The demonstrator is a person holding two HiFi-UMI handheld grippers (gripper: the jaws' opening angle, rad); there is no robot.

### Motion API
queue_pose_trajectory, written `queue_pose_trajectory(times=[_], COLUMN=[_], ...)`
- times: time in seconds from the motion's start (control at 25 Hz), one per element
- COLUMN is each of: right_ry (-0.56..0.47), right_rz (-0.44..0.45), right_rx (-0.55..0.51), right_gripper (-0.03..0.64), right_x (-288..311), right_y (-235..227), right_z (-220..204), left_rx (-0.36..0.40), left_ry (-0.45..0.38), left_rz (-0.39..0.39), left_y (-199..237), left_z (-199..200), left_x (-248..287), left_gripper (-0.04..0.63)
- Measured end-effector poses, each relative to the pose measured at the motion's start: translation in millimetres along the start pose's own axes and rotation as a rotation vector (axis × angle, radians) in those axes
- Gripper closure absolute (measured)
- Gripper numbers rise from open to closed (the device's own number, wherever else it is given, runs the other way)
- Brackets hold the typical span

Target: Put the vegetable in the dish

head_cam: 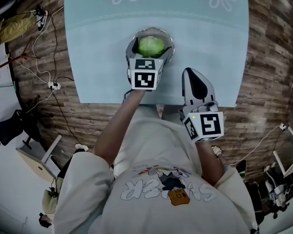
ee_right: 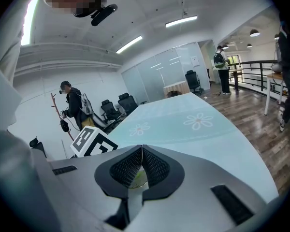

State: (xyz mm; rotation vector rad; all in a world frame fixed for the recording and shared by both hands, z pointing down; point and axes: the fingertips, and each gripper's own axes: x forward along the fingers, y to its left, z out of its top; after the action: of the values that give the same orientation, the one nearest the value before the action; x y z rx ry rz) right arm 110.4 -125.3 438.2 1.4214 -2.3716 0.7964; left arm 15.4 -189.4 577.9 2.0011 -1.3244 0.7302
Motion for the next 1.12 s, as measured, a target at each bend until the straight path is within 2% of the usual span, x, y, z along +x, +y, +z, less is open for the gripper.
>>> queue_pose_trajectory(times=[0.16,0.48,0.72,0.88,1.12], right_ry=[-0.006,-0.019,-0.025,-0.030,-0.048], right_rz=[-0.003,0.003,0.002,0.002,0.010], right_rx=[0.004,-0.005,-0.016,-0.024,-0.046], right_gripper=[0.594,0.594,0.594,0.594,0.594], right_x=[-4.7,-12.2,-14.6,-17.0,-23.1], right_y=[-0.3,8.2,7.2,9.9,11.8], right_z=[-1.1,1.3,4.9,6.5,16.4], left_rx=[0.001,-0.004,0.000,0.006,0.020], left_ry=[-0.082,-0.087,-0.097,-0.074,-0.094], left_rz=[0.008,0.008,0.011,-0.014,-0.018], left_y=[0.7,1.7,-0.4,-5.2,-14.4], left_z=[20.9,20.3,23.2,17.1,21.7], left_x=[-12.1,-25.8,-32.4,-36.8,-55.3], left_gripper=[0.066,0.069,0.115,0.126,0.155])
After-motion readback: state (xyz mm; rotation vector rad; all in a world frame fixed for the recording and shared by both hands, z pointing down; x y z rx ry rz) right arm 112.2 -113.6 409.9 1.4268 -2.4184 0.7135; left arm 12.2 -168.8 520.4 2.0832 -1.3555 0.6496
